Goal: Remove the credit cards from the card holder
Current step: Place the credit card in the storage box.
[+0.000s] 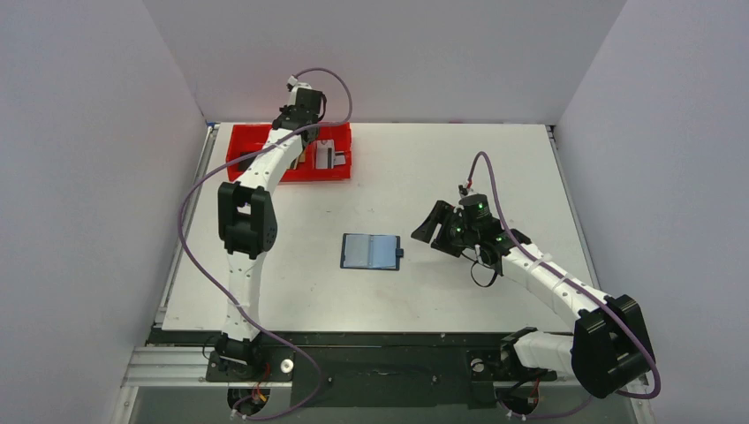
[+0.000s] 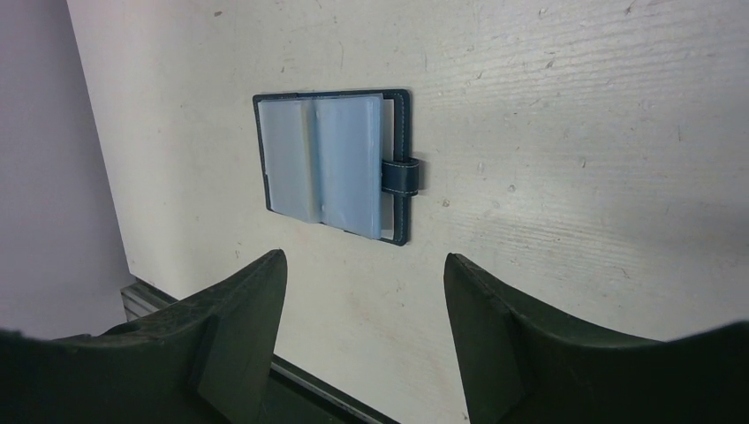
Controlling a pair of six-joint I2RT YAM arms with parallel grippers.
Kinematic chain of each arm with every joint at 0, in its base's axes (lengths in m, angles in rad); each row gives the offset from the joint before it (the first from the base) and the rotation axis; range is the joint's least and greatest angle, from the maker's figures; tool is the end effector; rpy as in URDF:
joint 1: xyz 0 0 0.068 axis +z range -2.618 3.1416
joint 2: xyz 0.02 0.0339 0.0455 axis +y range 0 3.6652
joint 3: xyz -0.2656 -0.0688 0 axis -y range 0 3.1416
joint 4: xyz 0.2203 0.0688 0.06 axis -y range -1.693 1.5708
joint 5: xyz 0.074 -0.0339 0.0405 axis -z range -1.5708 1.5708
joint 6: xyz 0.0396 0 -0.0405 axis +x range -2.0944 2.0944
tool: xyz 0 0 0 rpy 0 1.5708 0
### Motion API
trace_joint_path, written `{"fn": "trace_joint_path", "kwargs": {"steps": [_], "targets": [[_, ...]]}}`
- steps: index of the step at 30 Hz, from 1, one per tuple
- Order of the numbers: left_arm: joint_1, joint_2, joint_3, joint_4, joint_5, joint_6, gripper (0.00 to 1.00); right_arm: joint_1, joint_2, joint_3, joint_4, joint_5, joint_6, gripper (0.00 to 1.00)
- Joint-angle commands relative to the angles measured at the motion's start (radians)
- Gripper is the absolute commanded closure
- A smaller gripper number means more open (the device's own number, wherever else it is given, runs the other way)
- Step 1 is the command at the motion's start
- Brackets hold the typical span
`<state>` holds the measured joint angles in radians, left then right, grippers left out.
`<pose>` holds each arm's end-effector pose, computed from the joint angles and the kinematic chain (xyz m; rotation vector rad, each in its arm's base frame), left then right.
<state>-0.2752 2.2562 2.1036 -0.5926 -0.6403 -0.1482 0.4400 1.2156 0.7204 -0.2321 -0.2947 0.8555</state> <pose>0.4806 -0.1111 0.2732 -0.1765 2.1821 0.5029 0.2064 0.1099 0.2362 0.3481 2.4481 0.9600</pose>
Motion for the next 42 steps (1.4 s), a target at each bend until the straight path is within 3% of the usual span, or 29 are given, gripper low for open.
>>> {"fn": "trace_joint_path", "kwargs": {"steps": [1,7,10,13,15,18,27,33,42], "targets": [[0.010,0.132,0.194,-0.065,-0.078,0.069,1.00,0.000,-0.039,0.043,-0.016,0.033,-0.015,0.38],[0.013,0.276,0.397,-0.153,-0.080,0.095,1.00,0.000,-0.049,0.055,-0.040,0.040,-0.021,0.38],[0.019,0.293,0.404,-0.159,-0.076,0.096,0.99,-0.001,-0.054,0.056,-0.046,0.043,-0.021,0.38],[0.026,0.279,0.396,-0.165,-0.064,0.093,0.86,0.000,-0.056,0.051,-0.046,0.046,-0.021,0.38],[0.027,0.265,0.392,-0.168,-0.055,0.094,0.72,0.000,-0.055,0.050,-0.047,0.048,-0.023,0.38],[0.027,0.239,0.388,-0.172,-0.041,0.091,0.65,0.001,-0.057,0.052,-0.049,0.049,-0.026,0.38],[0.025,0.111,0.371,-0.219,0.054,0.027,0.62,0.000,-0.057,0.054,-0.057,0.066,-0.038,0.38],[0.024,-0.032,0.244,-0.252,0.173,-0.070,0.62,0.002,-0.040,0.071,-0.059,0.086,-0.045,0.38],[-0.018,-0.394,-0.224,-0.169,0.446,-0.230,0.62,0.024,0.016,0.095,-0.037,0.134,-0.051,0.38]]}}
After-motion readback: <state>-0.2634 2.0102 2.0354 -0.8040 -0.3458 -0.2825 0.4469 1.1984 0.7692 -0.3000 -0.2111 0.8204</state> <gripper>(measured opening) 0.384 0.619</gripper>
